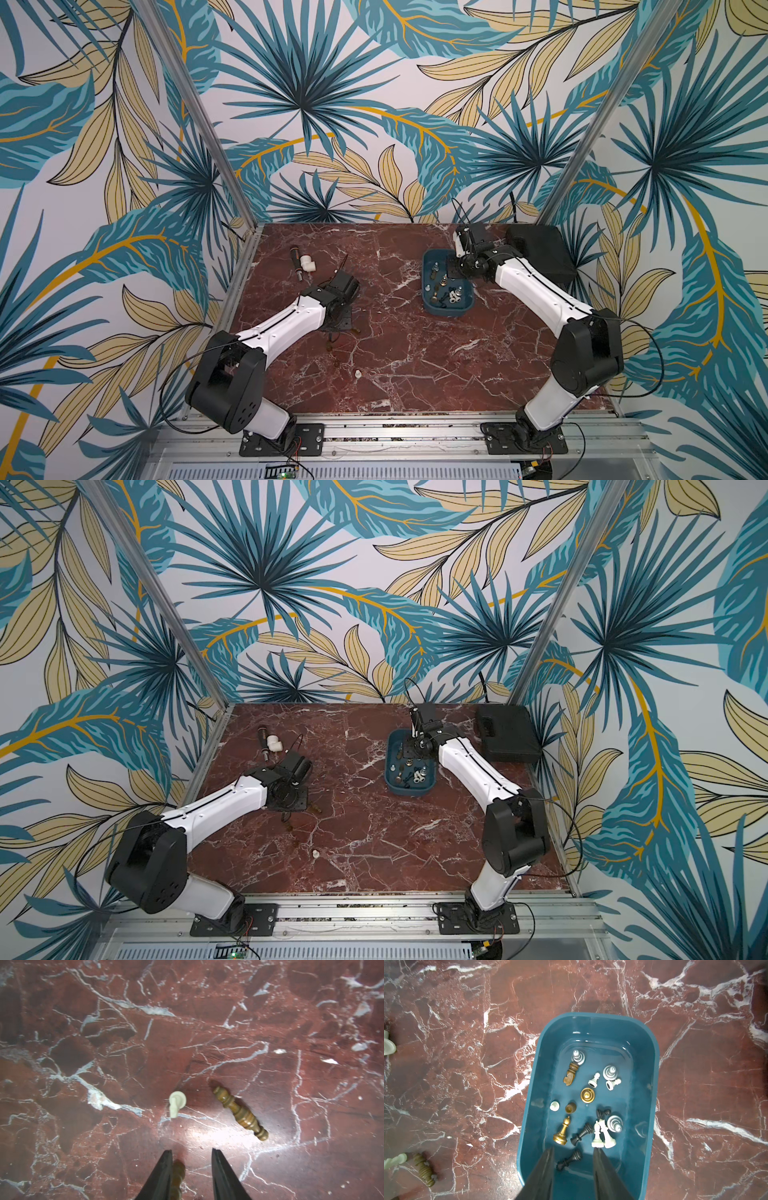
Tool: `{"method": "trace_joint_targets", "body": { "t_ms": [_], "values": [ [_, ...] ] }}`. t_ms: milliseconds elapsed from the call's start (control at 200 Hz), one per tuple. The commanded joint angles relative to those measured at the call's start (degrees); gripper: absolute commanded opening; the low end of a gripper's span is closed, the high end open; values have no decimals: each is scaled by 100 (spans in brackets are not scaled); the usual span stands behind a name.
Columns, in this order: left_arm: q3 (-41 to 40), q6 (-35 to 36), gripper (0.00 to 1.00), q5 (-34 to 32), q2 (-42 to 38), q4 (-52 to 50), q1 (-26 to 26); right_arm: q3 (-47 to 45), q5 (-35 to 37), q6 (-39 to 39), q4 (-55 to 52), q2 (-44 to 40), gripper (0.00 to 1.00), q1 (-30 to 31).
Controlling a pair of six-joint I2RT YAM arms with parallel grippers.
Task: Put the chess pieces into the storage box
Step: Pick up the chess piece at the center of the board.
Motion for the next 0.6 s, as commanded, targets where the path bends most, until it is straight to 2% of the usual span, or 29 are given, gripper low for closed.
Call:
{"method": "trace_joint_targets", "body": {
  "t_ms": [0, 596],
  "values": [
    [-32, 164, 35, -37, 100, 319, 203, -83, -32, 69, 8, -117, 36, 53],
    [151, 498, 27, 101, 988, 735, 497, 104, 85, 7, -121, -156, 36, 102]
  ]
}}
